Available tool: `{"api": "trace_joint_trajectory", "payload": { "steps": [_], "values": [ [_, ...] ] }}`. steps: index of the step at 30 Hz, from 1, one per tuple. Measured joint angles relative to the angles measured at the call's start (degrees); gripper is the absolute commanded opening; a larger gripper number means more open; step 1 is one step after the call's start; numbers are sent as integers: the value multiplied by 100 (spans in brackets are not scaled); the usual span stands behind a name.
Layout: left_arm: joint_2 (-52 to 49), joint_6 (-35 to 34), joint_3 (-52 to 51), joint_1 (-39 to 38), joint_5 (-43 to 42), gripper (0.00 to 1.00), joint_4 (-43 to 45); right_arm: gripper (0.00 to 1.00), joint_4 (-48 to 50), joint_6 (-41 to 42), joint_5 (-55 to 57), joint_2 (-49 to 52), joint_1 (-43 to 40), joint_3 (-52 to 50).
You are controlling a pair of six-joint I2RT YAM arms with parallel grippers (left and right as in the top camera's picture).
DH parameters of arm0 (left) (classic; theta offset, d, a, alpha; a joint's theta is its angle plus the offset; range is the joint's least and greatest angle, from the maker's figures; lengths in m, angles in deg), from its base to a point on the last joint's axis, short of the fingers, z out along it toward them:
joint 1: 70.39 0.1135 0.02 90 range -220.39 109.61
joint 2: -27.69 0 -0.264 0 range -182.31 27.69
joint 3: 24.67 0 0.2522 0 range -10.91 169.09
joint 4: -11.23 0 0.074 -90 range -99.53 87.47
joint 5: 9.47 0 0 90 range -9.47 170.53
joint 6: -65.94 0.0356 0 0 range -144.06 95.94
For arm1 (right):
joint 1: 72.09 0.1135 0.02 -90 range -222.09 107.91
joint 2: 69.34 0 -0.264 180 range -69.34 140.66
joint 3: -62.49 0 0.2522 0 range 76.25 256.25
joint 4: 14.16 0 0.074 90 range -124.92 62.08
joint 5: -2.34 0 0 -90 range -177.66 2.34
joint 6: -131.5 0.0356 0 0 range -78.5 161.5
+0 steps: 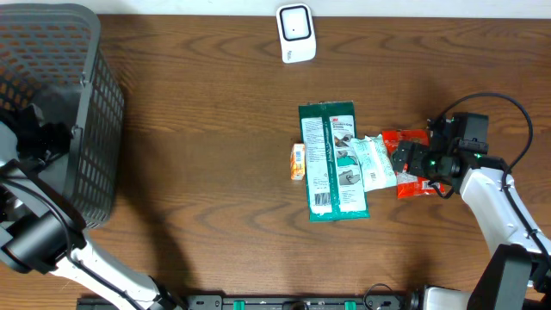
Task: Scan the item barcode
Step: 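Reach the left gripper into the basket and grasp a red candy stick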
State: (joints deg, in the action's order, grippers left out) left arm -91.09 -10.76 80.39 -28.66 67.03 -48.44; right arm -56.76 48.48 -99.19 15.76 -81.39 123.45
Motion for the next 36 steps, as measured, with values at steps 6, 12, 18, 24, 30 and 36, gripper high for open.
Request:
{"api": "trace_joint_trajectory", "payload": {
  "steps": [6, 12, 18, 24, 30, 36],
  "values": [
    [120, 378, 0, 2, 529, 88, 168, 99, 0, 0, 0, 0, 0, 0],
    [120, 798, 0, 7, 962, 90, 284, 99, -2, 0, 0, 0, 0, 0],
    [116, 922, -83, 98, 1139, 92, 442, 99, 0, 0, 0, 0, 0, 0],
    [-133, 927, -103, 304, 1222, 91, 479, 99, 0, 0, -2, 0, 0, 0],
    [-225, 907, -66, 330, 979, 74, 389, 99, 0, 0, 0, 0, 0, 0],
    [-284, 903, 13, 363, 293, 70, 116, 99, 0, 0, 0, 0, 0, 0]
  ]
}}
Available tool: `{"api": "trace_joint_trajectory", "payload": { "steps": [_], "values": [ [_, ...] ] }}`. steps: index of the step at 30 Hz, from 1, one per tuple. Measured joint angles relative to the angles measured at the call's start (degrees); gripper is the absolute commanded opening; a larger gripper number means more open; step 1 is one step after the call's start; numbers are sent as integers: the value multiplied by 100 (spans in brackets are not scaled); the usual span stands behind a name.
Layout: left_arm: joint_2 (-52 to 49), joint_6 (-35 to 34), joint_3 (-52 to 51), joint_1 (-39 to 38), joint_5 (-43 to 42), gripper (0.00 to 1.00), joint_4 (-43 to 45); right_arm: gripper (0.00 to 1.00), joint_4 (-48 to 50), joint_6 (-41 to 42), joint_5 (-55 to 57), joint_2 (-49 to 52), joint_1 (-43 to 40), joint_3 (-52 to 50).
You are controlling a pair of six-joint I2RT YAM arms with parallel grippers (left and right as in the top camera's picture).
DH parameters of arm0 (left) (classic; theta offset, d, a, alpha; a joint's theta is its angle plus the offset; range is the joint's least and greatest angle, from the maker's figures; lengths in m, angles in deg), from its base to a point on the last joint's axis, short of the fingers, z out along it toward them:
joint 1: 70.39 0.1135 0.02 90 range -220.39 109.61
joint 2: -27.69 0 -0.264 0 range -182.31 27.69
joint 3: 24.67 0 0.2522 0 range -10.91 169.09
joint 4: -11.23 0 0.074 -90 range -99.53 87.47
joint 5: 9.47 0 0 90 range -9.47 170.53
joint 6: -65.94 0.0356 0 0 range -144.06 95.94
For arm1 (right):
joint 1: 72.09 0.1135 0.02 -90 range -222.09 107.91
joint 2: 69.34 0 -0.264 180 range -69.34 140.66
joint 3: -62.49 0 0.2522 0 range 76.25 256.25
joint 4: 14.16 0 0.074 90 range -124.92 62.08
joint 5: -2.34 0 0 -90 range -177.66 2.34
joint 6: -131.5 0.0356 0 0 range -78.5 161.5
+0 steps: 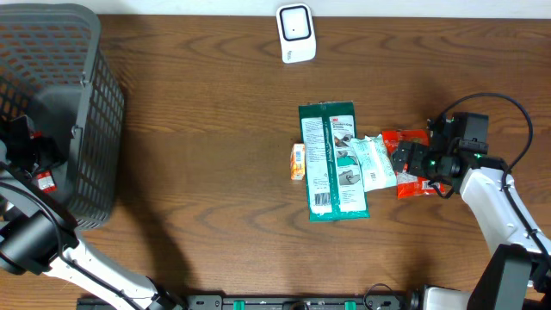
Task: Scan the item barcode
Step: 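Reach the left gripper into the basket and grasp a red candy stick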
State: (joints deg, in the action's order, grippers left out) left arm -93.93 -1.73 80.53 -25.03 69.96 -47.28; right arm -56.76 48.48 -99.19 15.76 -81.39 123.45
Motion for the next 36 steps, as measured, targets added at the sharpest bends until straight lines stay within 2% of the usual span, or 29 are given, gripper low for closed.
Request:
{"api": "trace_joint_trajectory", "payload": {
  "steps": [3, 7, 9, 10, 19, 23, 32, 36],
  "values": [
    [0, -125, 7, -2, -168, 53, -7, 99, 0, 0, 0, 0, 0, 0],
    [-9, -160, 7, -4, -323, 36, -2, 99, 0, 0, -2, 0, 0, 0],
    [-11, -210, 7, -4, -374, 15, 13, 99, 0, 0, -2, 0, 0, 0],
    [-22, -280, 4, -4, -437, 7, 33, 99, 0, 0, 0, 0, 0, 0],
    [70, -1228, -57, -24, -623, 7, 142, 99, -2, 0, 0, 0, 0, 0],
    [730, -1687, -195, -101, -627, 7, 308, 99, 0, 0, 0, 0, 0, 0],
    [4315, -2544, -168, -691, -625, 7, 1174, 99, -2, 0, -2, 0, 0, 0],
    [5451, -2664, -153, -1429, -612, 7, 859, 99, 2, 0, 0, 0, 0, 0]
  ]
}}
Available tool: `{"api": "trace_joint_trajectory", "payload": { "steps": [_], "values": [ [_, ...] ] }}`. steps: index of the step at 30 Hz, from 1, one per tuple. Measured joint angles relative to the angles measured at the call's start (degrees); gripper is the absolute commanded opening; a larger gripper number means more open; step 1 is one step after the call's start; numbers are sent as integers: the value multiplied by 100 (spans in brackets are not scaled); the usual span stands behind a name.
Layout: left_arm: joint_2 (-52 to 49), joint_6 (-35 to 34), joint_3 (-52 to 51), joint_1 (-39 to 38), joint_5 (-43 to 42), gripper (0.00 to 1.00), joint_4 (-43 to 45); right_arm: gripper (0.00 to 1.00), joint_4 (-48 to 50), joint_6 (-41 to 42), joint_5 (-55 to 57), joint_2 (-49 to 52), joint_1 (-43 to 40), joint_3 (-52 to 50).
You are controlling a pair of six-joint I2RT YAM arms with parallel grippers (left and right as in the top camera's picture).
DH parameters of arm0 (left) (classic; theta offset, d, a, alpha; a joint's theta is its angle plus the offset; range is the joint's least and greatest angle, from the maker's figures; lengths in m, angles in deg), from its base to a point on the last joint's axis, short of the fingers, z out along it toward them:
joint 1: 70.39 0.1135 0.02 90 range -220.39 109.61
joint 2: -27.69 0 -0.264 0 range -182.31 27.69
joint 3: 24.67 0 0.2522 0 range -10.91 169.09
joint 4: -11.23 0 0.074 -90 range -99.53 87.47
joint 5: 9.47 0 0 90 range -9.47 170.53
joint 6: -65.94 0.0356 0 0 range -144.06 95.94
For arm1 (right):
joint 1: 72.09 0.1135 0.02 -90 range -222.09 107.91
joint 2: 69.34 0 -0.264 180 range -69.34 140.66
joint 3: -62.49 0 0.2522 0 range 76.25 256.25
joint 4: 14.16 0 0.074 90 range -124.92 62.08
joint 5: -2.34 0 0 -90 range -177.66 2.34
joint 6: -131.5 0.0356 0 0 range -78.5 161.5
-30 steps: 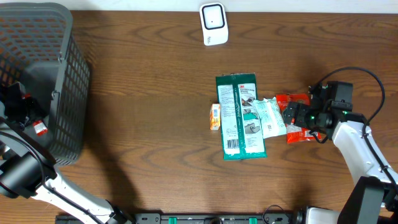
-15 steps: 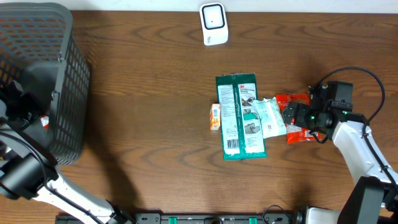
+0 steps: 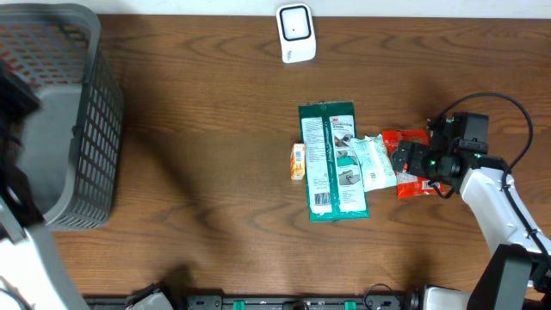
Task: Scan the item barcode
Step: 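Reach the left gripper into the basket and grasp a red candy stick, then carry the red candy stick out and lay it left of the Kleenex pack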
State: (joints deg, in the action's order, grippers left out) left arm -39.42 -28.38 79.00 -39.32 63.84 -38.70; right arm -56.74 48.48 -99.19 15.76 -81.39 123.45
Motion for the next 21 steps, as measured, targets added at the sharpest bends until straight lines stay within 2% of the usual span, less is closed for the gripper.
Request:
{"api": "trace_joint_trajectory", "payload": {
  "steps": [3, 5, 9, 13, 16, 21],
  "values": [
    [459, -68, 9, -695, -11, 7, -881, 99, -7, 0, -4, 0, 0, 0],
    [599, -170, 4, -1469, -37, 7, -1589, 99, -4, 0, -2, 0, 0, 0],
    [452, -313, -282, -2500, -48, 7, -2070, 99, -2, 0, 0, 0, 0, 0],
    [-133, -492, -1241, -3720, -59, 7, -1932, 99, -2, 0, -2, 0, 0, 0],
    [-756, -658, -1937, -4566, -59, 7, -1425, 99, -2, 0, -2, 0, 0, 0],
    [-2096, -1040, -2288, -5643, -59, 8, -678, 99, -2, 0, -2, 0, 0, 0]
  ]
}}
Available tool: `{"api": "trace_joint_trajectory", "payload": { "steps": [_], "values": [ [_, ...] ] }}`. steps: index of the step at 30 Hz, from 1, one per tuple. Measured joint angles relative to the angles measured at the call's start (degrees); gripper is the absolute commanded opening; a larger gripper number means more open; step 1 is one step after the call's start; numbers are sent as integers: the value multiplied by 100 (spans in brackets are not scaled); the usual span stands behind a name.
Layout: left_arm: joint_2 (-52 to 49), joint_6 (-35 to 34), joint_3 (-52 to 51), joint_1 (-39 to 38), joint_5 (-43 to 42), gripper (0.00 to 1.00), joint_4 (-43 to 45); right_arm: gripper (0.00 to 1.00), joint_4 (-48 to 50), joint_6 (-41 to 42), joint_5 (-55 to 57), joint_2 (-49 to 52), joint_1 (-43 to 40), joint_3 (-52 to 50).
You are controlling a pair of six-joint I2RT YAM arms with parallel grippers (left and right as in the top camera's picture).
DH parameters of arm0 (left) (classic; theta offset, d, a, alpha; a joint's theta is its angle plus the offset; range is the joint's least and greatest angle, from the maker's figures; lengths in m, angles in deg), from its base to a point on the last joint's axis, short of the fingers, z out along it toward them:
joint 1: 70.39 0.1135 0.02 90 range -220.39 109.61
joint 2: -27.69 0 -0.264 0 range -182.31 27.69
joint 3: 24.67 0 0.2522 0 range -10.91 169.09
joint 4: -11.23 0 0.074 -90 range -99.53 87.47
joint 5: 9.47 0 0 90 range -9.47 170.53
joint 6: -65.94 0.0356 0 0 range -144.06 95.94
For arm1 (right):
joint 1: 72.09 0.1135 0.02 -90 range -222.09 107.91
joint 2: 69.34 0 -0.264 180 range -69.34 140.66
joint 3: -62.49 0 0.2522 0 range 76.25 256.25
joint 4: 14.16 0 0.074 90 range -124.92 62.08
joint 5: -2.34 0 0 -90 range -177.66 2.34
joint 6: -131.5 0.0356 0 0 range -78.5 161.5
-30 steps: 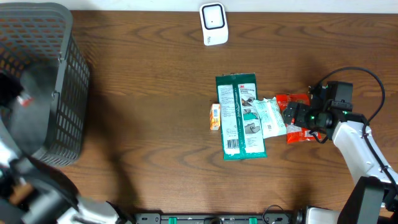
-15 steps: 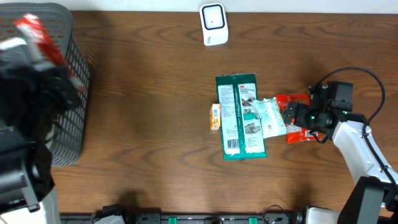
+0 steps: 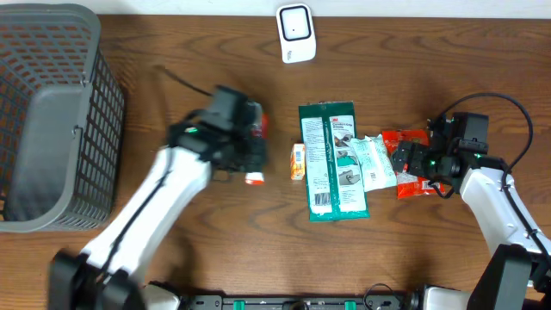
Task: Scan the item barcode
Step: 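Carry the red candy stick out and lay it left of the Kleenex pack, then open the left gripper and lift it back from the candy stick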
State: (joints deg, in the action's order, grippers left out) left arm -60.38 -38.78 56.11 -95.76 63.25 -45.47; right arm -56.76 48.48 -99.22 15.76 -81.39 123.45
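The white barcode scanner [image 3: 295, 33] stands at the table's far edge. My left gripper [image 3: 251, 165] hangs over the table's middle, left of the pile, shut on a small red and white item [image 3: 254, 178]; the picture is blurred there. A tall green package [image 3: 333, 162] lies in the middle with a small orange item [image 3: 297, 161] at its left edge and a white and green packet [image 3: 372, 162] at its right. My right gripper [image 3: 401, 159] rests over a red packet [image 3: 410, 138]; its jaws are not clear from above.
A large grey mesh basket [image 3: 95, 103] fills the far left of the table. The right arm's cable loops above the right wrist near the table's right edge.
My left arm was at the left edge by the basket. Now it reaches over the table's middle, with the red and white item just left of the orange one. The right arm is unchanged.
My left arm was down in the basket at first. Then a small red and white item showed at its gripper inside the basket. Then the arm was raised at the left edge, and now it holds that item over the table beside the pile. The right arm stayed put.
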Motion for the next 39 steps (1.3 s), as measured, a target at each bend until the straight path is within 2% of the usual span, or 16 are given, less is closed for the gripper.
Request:
{"api": "trace_joint_trajectory", "payload": {
  "steps": [5, 9, 10, 12, 13, 15, 16, 23, 28, 31, 32, 34, 36, 38, 39],
  "values": [
    [-1276, -256, -4, -590, -24, 10, 407, 99, -2, 0, 2, 0, 0, 0],
    [-1633, -398, -4, -579, -39, 14, 619, 99, -2, 0, 2, 0, 0, 0],
    [-1663, -426, -4, -579, -39, 17, 640, 99, -2, 0, 0, 0, 0, 0],
    [-1663, -485, -4, -581, -44, 27, 671, 99, -2, 0, 0, 0, 0, 0],
    [-1663, -494, -4, -581, -44, 43, 678, 99, -2, 0, 2, 0, 0, 0],
    [-1663, -498, -4, -581, -42, 66, 680, 99, -2, 0, 0, 0, 0, 0],
    [-1663, -518, -4, -581, -42, 68, 682, 99, -2, 0, 2, 0, 0, 0],
    [-1655, -516, -2, -522, -42, 67, 643, 99, -2, 0, 2, 0, 0, 0],
    [-1388, -498, 28, -212, -44, 43, 590, 99, -2, 0, 0, 0, 0, 0],
    [-1176, -400, 50, -101, 28, 21, 588, 99, -2, 0, 2, 0, 0, 0],
    [-1172, -393, 50, -118, 164, 20, 570, 99, -2, 0, 2, 0, 0, 0],
    [-1172, -345, 50, -146, 374, 23, 538, 99, -2, 0, 2, 0, 0, 0],
    [-1172, -352, 50, -118, 446, 39, 525, 99, -2, 0, 2, 0, 0, 0],
    [-1172, -356, 50, -44, 295, 43, 511, 99, -2, 0, 2, 0, 0, 0],
    [-1172, -315, 50, 55, 216, 48, 496, 99, 0, 0, 2, 0, 0, 0]
  ]
}}
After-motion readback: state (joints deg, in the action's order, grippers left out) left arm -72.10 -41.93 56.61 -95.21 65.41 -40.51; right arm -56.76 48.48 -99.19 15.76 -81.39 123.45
